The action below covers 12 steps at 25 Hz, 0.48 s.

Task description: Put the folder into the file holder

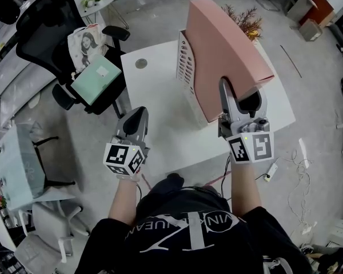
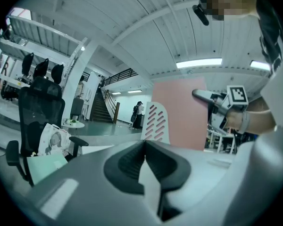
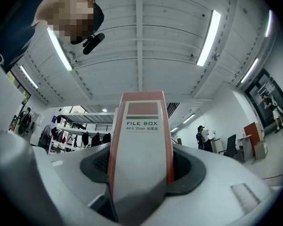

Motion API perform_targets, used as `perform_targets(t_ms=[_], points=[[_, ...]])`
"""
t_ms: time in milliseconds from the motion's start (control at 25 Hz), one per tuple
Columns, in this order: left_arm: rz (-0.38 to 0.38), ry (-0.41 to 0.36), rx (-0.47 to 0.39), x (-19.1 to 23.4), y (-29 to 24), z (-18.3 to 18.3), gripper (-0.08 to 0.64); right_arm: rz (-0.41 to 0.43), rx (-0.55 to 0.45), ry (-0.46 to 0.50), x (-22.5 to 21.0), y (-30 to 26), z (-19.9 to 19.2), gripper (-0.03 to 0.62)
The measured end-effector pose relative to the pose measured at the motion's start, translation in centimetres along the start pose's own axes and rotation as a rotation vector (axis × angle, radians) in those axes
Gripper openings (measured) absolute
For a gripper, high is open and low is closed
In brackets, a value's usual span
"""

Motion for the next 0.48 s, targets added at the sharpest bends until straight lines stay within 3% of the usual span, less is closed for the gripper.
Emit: perform_targets(t_ms=[480], points=[[0.029,-0.009,0.014,0.6,1.0,-0.5,0.0,0.005,0.046,0.006,0.5,1.0,-3.2,0.298]])
Point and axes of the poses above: the fingertips, and each gripper's own axes: y backward along the fingers, x to its left, z out of its top, the point moved 6 cm from there along y, backward along the fingers
